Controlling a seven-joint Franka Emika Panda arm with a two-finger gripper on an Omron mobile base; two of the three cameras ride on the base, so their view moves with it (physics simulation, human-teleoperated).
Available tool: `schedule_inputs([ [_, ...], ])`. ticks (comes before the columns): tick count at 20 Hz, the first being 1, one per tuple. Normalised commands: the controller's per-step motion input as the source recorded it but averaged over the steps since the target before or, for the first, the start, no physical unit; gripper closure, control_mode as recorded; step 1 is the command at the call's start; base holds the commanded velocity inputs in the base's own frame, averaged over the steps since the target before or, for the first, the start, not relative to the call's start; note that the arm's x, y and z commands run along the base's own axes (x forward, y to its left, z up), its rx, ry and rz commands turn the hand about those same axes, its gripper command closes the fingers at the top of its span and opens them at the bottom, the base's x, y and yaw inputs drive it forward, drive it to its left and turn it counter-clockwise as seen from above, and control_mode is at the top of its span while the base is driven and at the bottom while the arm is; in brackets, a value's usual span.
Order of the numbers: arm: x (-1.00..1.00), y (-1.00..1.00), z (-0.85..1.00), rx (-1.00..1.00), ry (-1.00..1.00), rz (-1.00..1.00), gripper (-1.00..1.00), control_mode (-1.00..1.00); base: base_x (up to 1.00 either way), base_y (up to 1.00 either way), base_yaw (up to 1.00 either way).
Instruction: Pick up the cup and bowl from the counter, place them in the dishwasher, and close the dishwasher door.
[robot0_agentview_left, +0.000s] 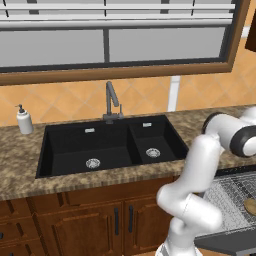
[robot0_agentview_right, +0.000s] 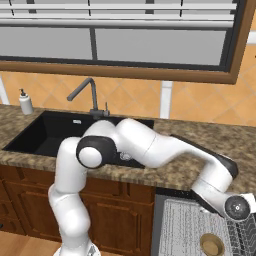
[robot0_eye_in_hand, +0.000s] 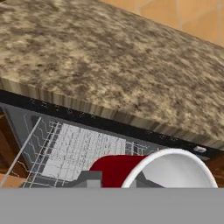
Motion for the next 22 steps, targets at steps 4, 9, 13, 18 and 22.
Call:
schedule_inputs([
  [4, -0.62, 0.29, -0.03, -0.04, 0.0, 0.16, 1.0, -1.0, 0.0, 0.0, 0.0],
  [9, -0.52, 0.37, -0.13, -0.01, 0.0, 0.12, 1.0, -1.0, 0.0, 0.0, 0.0],
  [13, -0.4, 0.56, -0.31, -0.02, 0.05, 0.08, 1.0, -1.0, 0.0, 0.0, 0.0],
  [18, -0.24, 0.67, -0.46, -0.01, 0.08, 0.04, 1.0, -1.0, 0.0, 0.0, 0.0],
  [22, -0.07, 0.8, -0.61, -0.01, 0.11, 0.0, 1.0, -1.0, 0.0, 0.0, 0.0],
])
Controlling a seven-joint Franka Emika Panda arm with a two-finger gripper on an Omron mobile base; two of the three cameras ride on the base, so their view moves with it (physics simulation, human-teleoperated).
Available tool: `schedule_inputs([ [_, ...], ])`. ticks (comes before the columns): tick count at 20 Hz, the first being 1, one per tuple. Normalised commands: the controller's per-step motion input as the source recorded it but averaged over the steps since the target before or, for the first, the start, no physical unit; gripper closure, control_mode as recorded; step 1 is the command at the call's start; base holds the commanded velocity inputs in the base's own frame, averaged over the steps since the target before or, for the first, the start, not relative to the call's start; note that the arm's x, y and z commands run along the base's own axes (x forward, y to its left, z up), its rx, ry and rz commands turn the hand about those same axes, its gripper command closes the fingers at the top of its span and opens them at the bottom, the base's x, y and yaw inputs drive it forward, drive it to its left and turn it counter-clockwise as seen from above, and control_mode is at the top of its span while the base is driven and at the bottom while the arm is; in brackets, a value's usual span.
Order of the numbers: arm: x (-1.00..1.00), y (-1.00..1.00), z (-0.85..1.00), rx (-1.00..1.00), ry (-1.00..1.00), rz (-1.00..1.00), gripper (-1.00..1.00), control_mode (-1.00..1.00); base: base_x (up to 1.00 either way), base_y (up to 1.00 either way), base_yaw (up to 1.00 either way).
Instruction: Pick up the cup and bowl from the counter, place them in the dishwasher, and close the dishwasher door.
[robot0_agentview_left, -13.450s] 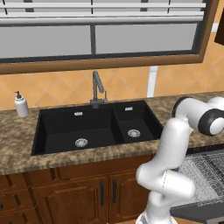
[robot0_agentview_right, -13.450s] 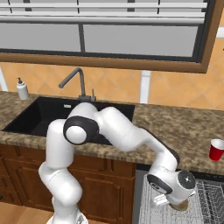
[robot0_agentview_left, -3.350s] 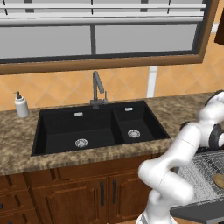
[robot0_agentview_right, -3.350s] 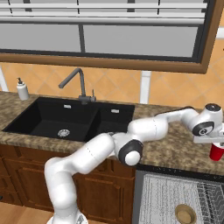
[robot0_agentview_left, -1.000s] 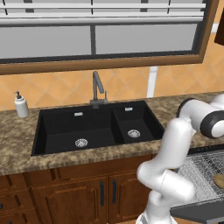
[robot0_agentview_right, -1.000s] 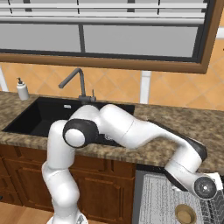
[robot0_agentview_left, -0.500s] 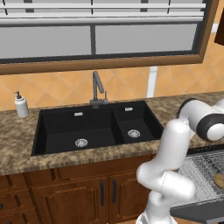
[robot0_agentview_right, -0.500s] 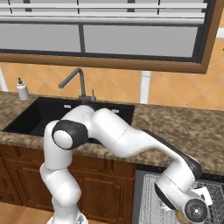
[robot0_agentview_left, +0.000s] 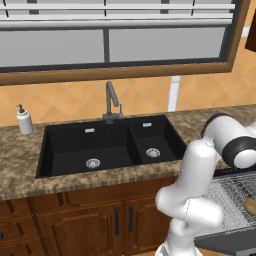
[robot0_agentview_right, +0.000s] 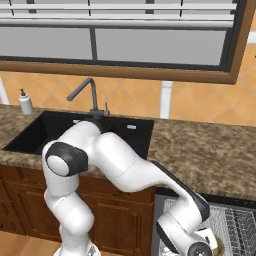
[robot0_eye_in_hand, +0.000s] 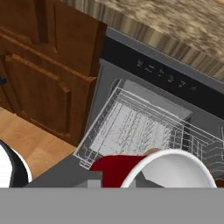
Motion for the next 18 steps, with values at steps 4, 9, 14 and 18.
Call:
schedule_inputs([
  [4, 0.04, 0.78, -0.57, 0.0, 0.1, 0.0, 1.0, -1.0, 0.0, 0.0, 0.0],
  [9, 0.4, 0.44, -0.24, 0.01, 0.07, -0.04, 1.0, -1.0, 0.0, 0.0, 0.0],
  [14, 0.33, 0.0, 0.16, 0.11, 0.03, -0.19, 1.0, -1.0, 0.0, 0.0, 0.0],
  [18, 0.11, 0.0, -0.03, 0.03, 0.06, -0.06, 1.0, -1.0, 0.0, 0.0, 0.0],
])
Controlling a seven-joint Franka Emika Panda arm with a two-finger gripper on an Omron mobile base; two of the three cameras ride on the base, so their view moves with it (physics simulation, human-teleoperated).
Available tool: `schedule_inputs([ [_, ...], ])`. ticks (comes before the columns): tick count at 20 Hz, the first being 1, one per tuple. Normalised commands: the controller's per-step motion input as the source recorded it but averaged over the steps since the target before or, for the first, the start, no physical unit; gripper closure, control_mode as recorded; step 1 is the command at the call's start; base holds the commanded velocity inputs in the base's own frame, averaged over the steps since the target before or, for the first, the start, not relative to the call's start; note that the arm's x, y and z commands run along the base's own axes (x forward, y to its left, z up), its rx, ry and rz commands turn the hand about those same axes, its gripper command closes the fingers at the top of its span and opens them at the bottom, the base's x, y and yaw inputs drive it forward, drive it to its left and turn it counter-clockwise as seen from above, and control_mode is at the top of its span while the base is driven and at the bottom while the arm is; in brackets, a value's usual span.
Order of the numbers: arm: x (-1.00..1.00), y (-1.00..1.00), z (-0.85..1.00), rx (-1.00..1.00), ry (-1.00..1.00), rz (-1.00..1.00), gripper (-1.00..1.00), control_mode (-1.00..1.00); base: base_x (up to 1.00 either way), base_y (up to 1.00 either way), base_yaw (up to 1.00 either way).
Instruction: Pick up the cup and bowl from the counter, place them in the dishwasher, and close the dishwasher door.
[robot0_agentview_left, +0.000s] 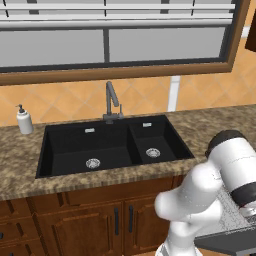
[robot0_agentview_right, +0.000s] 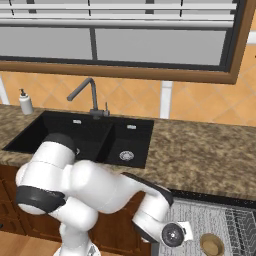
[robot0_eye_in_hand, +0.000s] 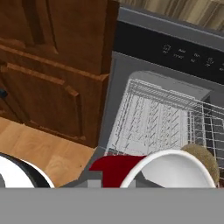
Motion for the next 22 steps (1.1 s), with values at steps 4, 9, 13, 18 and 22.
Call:
schedule_inputs([
  [4, 0.27, -0.01, -0.09, 0.0, 0.19, 0.0, 1.0, -1.0, 0.0, 0.0, 0.0],
  [9, 0.25, -0.23, -0.07, 0.14, 0.21, -0.03, 1.0, -1.0, 0.0, 0.0, 0.0],
  [13, 0.08, -0.14, -0.11, 0.25, 0.09, -0.07, 1.0, -1.0, 0.0, 0.0, 0.0],
  [18, 0.03, -0.11, -0.35, 0.12, 0.01, -0.03, 1.0, -1.0, 0.0, 0.0, 0.0],
  [22, 0.0, -0.25, -0.22, 0.07, -0.05, 0.0, 1.0, -1.0, 0.0, 0.0, 0.0],
])
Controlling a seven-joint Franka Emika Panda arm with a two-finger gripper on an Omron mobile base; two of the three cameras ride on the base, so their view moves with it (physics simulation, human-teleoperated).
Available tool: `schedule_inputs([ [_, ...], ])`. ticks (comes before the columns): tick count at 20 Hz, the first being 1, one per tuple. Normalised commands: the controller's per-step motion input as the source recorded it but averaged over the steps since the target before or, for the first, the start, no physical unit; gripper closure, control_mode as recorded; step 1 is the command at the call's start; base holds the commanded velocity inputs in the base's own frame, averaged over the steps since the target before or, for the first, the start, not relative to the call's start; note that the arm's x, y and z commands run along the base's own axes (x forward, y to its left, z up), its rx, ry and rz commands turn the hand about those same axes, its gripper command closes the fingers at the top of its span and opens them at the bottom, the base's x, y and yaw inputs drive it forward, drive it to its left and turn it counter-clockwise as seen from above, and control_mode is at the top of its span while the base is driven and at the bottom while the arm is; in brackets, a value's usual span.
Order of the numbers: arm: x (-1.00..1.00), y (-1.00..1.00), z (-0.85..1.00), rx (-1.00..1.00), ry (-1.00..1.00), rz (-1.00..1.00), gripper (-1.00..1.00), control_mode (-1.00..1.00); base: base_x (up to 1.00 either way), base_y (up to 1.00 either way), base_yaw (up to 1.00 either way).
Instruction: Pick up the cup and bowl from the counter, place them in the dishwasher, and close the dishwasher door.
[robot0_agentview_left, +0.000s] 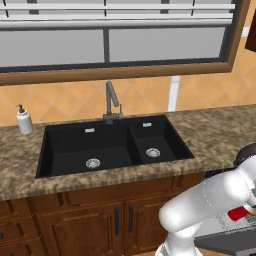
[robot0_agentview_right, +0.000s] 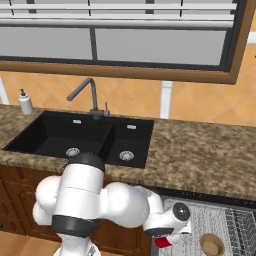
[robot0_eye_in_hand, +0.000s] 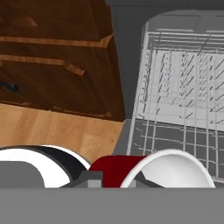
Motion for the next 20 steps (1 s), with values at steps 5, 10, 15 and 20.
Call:
schedule_inputs([
  [5, 0.01, -0.23, 0.0, 0.02, -0.02, 0.01, 1.0, -1.0, 0.0, 0.0, 0.0],
  [10, 0.02, -0.16, 0.0, -0.1, 0.02, 0.0, 1.0, -1.0, 0.0, 0.0, 0.0],
  [15, 0.38, 0.0, -0.03, -0.16, 0.03, -0.04, 1.0, -1.0, 0.0, 0.0, 0.0],
  [20, 0.45, -0.01, -0.15, -0.01, 0.0, -0.01, 1.0, -1.0, 0.0, 0.0, 0.0],
])
